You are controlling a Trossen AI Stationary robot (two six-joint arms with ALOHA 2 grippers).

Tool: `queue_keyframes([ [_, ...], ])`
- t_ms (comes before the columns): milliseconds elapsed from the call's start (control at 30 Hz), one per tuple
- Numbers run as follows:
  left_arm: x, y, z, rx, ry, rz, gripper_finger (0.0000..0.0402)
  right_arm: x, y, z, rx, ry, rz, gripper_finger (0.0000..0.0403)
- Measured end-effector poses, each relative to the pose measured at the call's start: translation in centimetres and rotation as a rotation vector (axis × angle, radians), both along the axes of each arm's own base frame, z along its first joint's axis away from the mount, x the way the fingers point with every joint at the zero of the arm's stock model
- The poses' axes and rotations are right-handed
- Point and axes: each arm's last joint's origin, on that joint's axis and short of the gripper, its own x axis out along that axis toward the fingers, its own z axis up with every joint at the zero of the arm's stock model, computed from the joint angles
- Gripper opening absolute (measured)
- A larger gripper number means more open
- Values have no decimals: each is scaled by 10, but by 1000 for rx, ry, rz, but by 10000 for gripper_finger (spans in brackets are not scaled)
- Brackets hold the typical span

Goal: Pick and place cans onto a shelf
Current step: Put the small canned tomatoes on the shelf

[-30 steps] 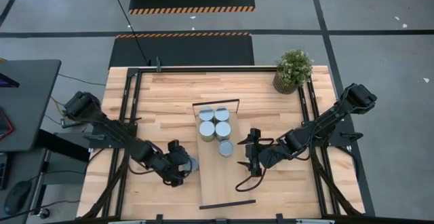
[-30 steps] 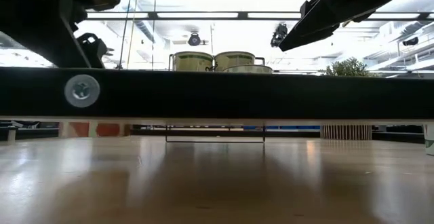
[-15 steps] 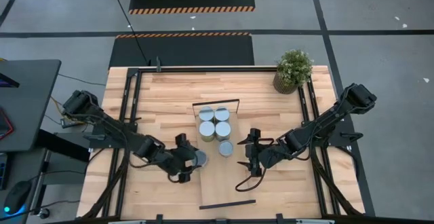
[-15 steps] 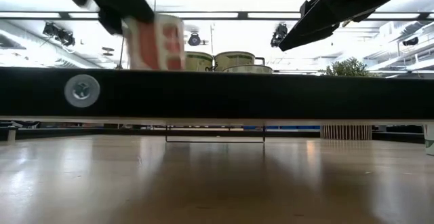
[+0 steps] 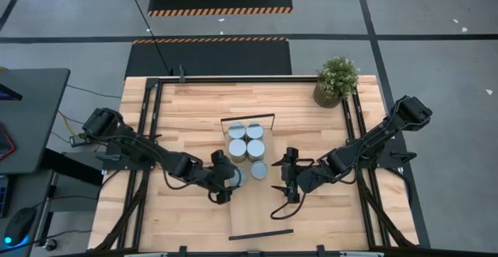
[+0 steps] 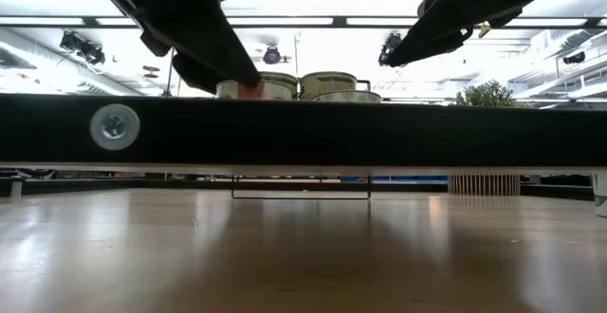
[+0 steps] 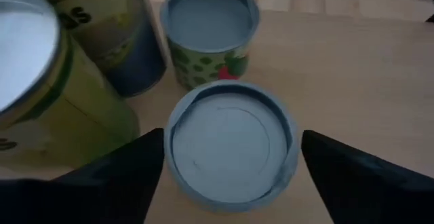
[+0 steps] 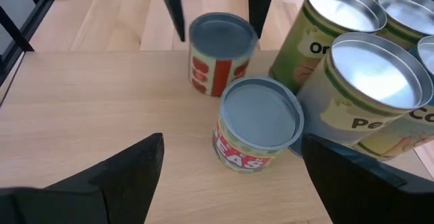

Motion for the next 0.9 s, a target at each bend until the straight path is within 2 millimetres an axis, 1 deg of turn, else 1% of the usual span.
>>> queue_keyframes([
  [133,0,0,0,-1,0,-8,384,0,0,0,-2,3,2,356],
  [200,0,0,1,4,1,-11,392,0,0,-1,-4,6,6,356],
  [300,-1,-3,9,45,-10,-5,393,0,0,-1,-10,8,10,356],
  [400,-1,-12,17,134,-49,-34,388,0,0,-1,-12,12,10,356],
  [567,-5,-30,25,288,-96,-152,387,0,0,-1,-12,12,11,356],
  [633,-10,-35,22,385,-66,-184,386,0,0,-1,-11,12,12,356],
  [733,-13,-42,15,515,-47,-175,386,0,0,-1,-11,12,12,356],
  [833,-13,-48,6,641,-28,-173,386,0,0,-1,-10,12,12,356],
  [900,-11,-51,-1,693,-4,-207,386,0,0,-1,-10,12,12,356],
])
